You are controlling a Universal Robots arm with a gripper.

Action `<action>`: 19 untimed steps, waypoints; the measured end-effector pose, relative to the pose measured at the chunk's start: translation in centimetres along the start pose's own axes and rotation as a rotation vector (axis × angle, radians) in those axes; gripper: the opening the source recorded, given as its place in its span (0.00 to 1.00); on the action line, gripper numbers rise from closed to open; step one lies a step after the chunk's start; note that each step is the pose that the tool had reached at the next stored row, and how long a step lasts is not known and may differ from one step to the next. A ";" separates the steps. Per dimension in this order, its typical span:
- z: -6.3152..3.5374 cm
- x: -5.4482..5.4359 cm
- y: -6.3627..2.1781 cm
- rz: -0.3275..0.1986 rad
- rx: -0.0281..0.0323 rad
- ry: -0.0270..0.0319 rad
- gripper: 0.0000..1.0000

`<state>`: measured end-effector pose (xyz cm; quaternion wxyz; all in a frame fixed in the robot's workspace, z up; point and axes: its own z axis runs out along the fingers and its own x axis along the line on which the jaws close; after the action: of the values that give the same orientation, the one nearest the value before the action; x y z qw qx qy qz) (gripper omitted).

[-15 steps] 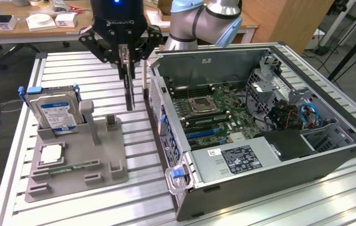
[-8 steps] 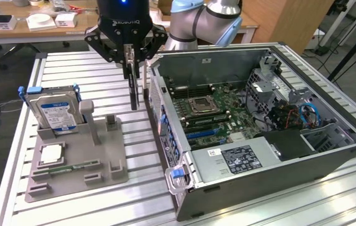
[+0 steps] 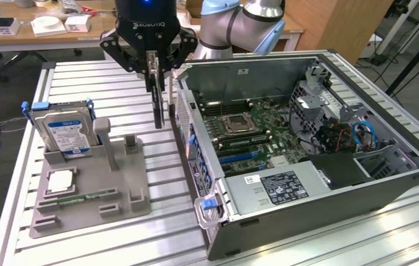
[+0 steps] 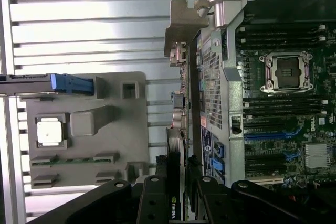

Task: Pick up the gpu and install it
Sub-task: 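Pick up the gpu and move the gpu toward the slot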

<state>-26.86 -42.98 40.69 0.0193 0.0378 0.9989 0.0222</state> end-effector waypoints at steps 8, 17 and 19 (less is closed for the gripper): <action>-0.67 -0.2 0.14 0.000 0.0000 0.0000 0.26; -0.60 -1.9 0.35 -0.001 0.0001 0.0001 0.26; -0.59 -2.4 0.39 -0.001 0.0001 0.0002 0.26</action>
<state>-24.43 -42.80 41.38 0.0192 0.0373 0.9989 0.0222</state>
